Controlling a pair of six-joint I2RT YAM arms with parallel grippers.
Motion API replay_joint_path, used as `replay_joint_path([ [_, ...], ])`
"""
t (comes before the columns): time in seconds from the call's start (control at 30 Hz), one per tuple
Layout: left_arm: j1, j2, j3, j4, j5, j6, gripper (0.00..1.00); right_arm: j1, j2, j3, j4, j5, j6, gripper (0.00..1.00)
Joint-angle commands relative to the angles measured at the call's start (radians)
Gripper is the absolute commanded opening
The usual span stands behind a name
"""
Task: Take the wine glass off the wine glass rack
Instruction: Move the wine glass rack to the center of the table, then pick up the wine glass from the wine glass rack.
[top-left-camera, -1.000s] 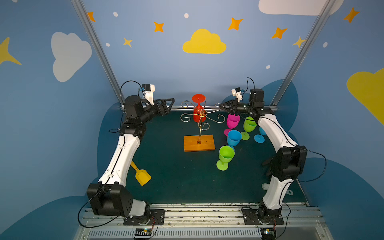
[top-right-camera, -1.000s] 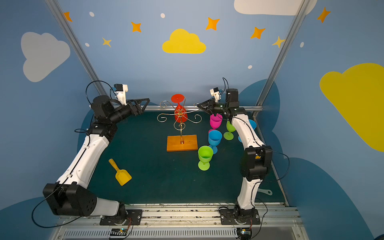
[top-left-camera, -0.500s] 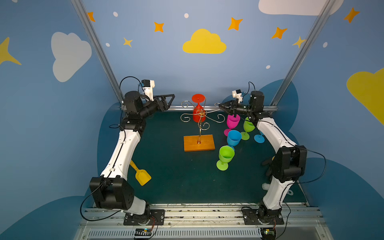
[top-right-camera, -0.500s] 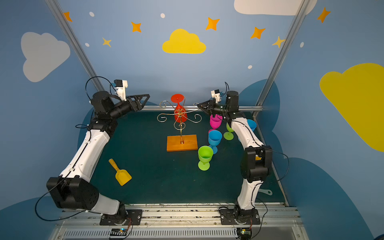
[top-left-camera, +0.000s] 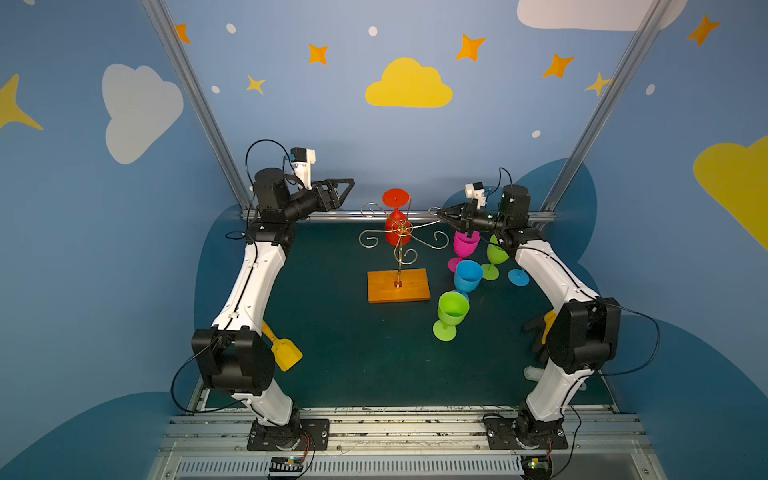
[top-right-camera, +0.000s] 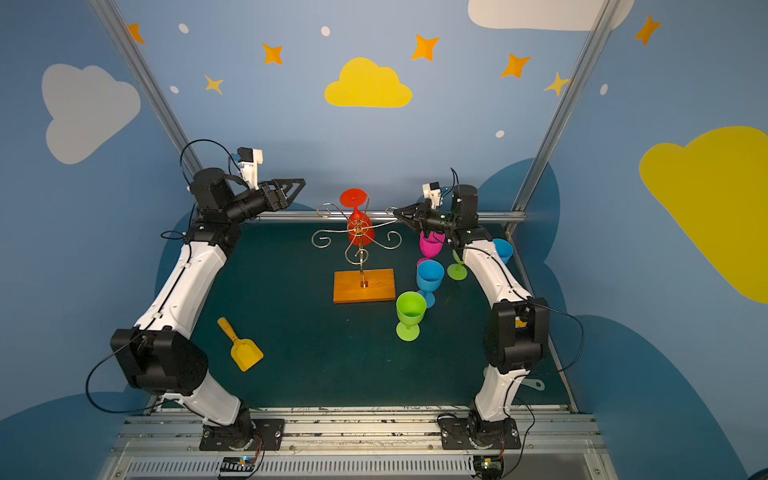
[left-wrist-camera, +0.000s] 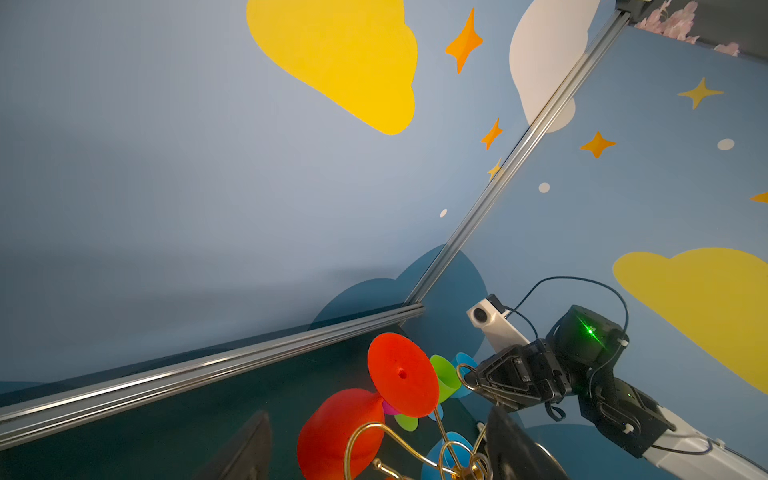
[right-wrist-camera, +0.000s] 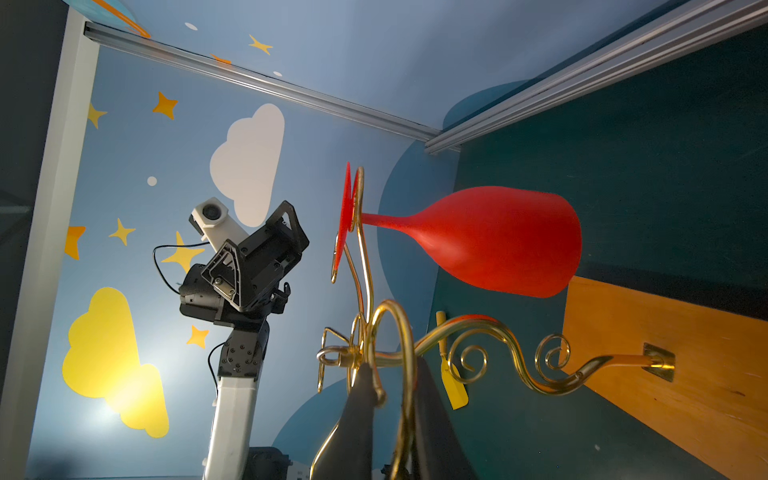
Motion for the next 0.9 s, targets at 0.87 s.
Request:
replay_joint_path([
  [0.87, -0.108, 0.717, 1.014, -0.652, 0.399, 0.186, 0.71, 0.026, -0.114, -0.068, -0.102, 0.095, -0.169, 0.0],
])
